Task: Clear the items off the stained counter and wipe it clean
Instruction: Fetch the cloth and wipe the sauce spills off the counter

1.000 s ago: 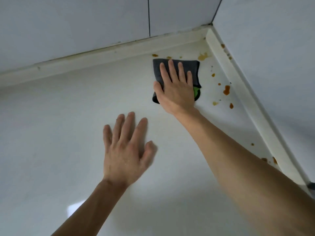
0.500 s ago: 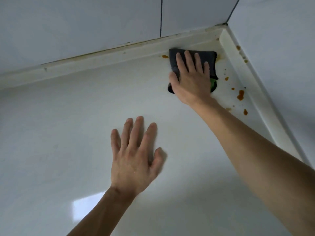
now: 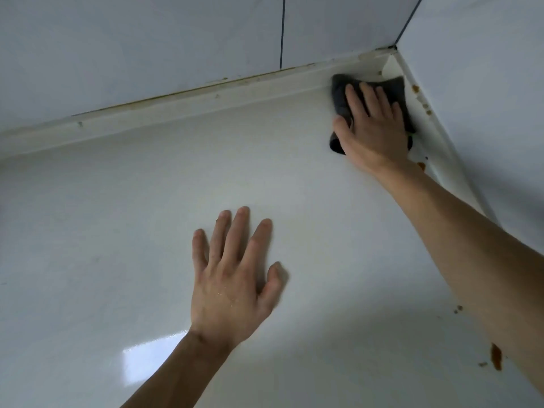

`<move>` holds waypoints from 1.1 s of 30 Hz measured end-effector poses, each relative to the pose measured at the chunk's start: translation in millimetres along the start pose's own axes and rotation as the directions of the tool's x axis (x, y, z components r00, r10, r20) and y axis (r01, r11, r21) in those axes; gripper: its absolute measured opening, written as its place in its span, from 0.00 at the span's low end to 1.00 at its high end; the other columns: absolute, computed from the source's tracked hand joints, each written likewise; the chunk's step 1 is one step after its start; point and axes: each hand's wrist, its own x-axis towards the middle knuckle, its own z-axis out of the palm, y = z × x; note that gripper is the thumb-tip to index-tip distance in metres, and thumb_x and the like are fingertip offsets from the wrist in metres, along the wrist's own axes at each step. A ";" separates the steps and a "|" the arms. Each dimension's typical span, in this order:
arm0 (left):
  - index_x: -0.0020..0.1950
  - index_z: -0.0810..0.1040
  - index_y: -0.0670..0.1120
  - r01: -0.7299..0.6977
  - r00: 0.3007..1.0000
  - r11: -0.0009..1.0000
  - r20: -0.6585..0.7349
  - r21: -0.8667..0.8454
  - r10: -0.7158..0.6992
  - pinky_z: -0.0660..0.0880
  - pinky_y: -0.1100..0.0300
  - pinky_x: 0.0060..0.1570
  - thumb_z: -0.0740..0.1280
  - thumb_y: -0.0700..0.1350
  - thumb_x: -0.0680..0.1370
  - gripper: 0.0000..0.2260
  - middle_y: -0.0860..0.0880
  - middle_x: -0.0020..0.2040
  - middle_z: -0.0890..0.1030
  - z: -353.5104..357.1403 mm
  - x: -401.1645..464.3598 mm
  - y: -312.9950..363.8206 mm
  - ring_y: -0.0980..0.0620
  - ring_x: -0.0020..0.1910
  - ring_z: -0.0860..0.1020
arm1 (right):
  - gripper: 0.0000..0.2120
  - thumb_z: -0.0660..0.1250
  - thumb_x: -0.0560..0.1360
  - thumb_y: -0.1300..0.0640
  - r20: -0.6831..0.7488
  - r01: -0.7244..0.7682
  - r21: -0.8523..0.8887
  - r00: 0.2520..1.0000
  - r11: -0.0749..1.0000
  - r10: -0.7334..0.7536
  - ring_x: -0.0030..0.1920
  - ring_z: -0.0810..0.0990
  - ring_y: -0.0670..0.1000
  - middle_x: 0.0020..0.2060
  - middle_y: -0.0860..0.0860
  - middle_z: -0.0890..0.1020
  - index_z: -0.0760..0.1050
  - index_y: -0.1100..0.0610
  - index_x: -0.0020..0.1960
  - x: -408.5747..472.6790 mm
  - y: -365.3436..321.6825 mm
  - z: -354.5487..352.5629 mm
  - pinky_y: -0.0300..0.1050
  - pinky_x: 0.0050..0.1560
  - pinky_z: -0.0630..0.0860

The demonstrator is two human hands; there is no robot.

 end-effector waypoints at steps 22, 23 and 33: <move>0.81 0.68 0.53 -0.019 0.998 1.000 -0.059 0.006 0.019 0.53 0.34 0.79 0.54 0.65 0.83 0.29 0.46 0.84 0.62 14.8 -0.8 -8.1 0.40 0.85 0.58 | 0.32 0.48 0.83 0.39 0.055 -0.055 -0.035 0.997 0.998 0.056 0.83 0.51 0.57 0.84 0.52 0.52 0.49 0.47 0.84 -107.2 21.9 -8.1 0.60 0.82 0.48; 0.81 0.68 0.53 -0.020 0.998 1.000 -0.056 0.005 0.020 0.53 0.34 0.79 0.54 0.64 0.83 0.29 0.46 0.84 0.62 14.7 -0.4 -7.6 0.40 0.85 0.58 | 0.32 0.48 0.83 0.39 0.058 -0.044 -0.049 0.997 0.998 0.047 0.83 0.51 0.58 0.84 0.52 0.52 0.49 0.47 0.84 -122.7 24.5 -7.2 0.61 0.82 0.49; 0.79 0.71 0.50 -0.013 0.999 1.000 -0.031 -0.018 0.013 0.57 0.33 0.77 0.61 0.59 0.80 0.28 0.43 0.82 0.65 1.7 1.4 -0.3 0.37 0.82 0.61 | 0.32 0.47 0.83 0.40 0.115 -0.051 0.007 0.992 0.999 0.050 0.84 0.47 0.56 0.84 0.51 0.48 0.47 0.46 0.85 -40.1 7.5 -11.2 0.59 0.82 0.45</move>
